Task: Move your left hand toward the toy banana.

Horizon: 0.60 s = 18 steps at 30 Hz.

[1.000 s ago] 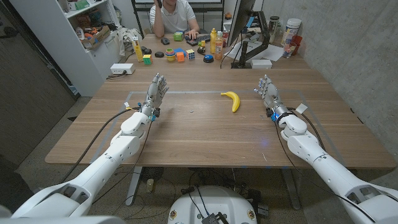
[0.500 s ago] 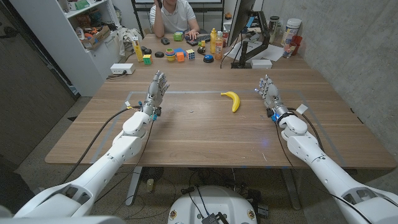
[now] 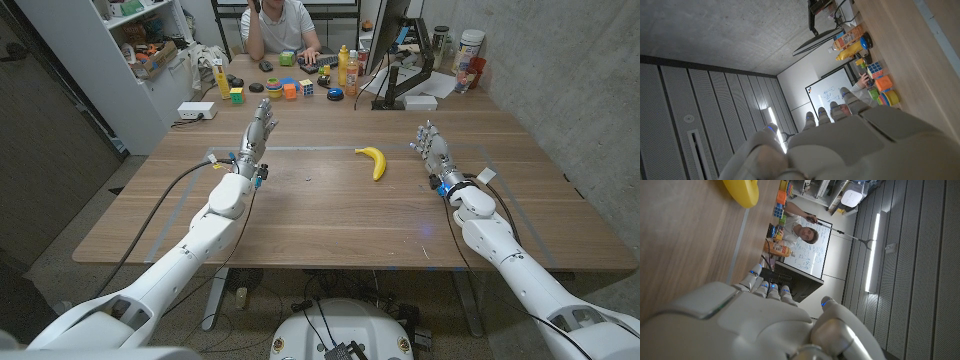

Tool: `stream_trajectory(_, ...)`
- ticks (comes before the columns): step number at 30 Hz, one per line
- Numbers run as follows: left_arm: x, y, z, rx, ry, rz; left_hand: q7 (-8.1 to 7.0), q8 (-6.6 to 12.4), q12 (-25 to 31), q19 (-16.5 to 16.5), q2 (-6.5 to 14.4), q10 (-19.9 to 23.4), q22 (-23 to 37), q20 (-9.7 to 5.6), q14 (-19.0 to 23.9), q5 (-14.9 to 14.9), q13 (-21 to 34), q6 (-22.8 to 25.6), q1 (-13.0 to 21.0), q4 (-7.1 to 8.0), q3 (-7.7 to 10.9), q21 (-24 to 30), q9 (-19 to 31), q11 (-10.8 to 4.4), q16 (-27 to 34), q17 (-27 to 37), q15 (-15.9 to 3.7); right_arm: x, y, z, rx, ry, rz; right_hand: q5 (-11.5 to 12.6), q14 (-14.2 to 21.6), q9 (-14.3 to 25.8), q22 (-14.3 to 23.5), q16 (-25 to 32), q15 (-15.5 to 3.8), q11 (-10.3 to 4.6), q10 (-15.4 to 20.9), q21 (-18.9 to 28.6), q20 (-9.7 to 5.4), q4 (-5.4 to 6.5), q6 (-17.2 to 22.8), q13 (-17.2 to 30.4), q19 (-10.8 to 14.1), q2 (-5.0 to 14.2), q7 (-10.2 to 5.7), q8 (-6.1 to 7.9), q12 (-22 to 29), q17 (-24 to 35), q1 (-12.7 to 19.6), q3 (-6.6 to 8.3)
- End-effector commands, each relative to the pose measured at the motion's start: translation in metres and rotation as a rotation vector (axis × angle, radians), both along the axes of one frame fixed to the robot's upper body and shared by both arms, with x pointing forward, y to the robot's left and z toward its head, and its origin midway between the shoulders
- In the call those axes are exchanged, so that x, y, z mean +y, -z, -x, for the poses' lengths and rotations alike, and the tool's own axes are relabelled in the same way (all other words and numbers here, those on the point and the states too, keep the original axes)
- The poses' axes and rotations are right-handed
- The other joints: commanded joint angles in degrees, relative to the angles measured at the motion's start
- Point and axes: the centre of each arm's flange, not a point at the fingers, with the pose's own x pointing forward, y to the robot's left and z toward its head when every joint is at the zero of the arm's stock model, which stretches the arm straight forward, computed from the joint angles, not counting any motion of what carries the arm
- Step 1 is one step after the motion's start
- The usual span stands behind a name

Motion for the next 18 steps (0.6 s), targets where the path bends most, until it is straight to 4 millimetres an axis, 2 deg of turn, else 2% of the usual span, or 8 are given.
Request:
stream_trajectory(1,-0.052,-0.036,0.026,-0.195,-0.197,-0.168,-1.28,0.43,0.19,2.57,4.4,1.25,0.02,-1.61,0.99,0.27,0.08,1.34,1.29,-0.76,0.06,0.8,0.02,-0.71,0.24,-0.11,-1.84,-0.001,0.001,0.001,-0.003,-0.006,0.001,0.25,-1.39,0.1,0.24,0.31,-0.55,-0.2,-0.02,-0.3,-5.54,-0.07,-0.31,0.2,-2.36,6.28,0.05,0.51,0.35,0.28,-0.05,0.24)
stream_trajectory(3,-0.061,-0.04,0.027,-0.207,-0.207,-0.181,-1.8,0.5,0.06,3.3,4.32,1.62,-0.05,-2.93,1.15,0.3,0.06,2.21,1.52,-0.88,0.08,0.89,0.01,-1.16,0.04,-0.18,-2.65,0.0,0.001,0.002,-0.01,-0.009,0.009,0.26,-1.31,0.1,0.24,0.33,-0.49,-0.22,0.05,-0.37,-5.51,-0.07,-0.22,0.2,-2.32,6.29,0.05,0.54,0.37,0.27,-0.03,0.24)
stream_trajectory(5,-0.069,-0.043,0.029,-0.225,-0.228,-0.195,-2.12,0.41,-0.03,3.28,4.29,1.58,-0.08,-3.04,1.05,0.31,0.06,2.19,1.58,-0.9,0.09,0.82,0.01,-1.32,-0.07,-0.19,-2.77,0.0,0.001,0.003,-0.019,-0.009,0.018,0.27,-1.27,0.1,0.24,0.34,-0.52,-0.24,0.03,-0.41,-5.52,-0.08,-0.21,0.2,-2.32,6.29,0.07,0.54,0.36,0.27,-0.03,0.23)
stream_trajectory(9,-0.082,-0.051,0.031,-0.259,-0.258,-0.224,-2.8,0.26,-0.23,2.77,4.14,1.63,-0.14,-1.8,1.33,0.31,0.05,2.41,1.72,-0.98,0.06,0.45,0.0,-1.65,-0.18,-0.23,-2.59,0.0,0.001,0.005,-0.025,-0.014,0.017,0.28,-1.23,0.1,0.24,0.34,-0.47,-0.23,0.06,-0.47,-5.48,-0.08,-0.2,0.2,-2.27,6.29,0.11,0.53,0.36,0.26,-0.02,0.22)
stream_trajectory(18,-0.101,-0.067,0.035,-0.337,-0.39,-0.305,-3.06,0.16,-0.32,2.58,4.02,2.03,-0.2,-1.51,1.57,0.34,0.04,2.85,1.92,-1.1,0.06,0.16,-0.01,-1.85,-0.35,-0.27,-3.05,0.001,0.002,0.005,-0.032,-0.02,0.026,0.31,-1.21,0.09,0.24,0.31,-0.43,-0.21,0.15,-0.64,-5.54,-0.09,-0.14,0.19,-2.23,6.3,0.1,0.53,0.36,0.25,0.0,0.2)
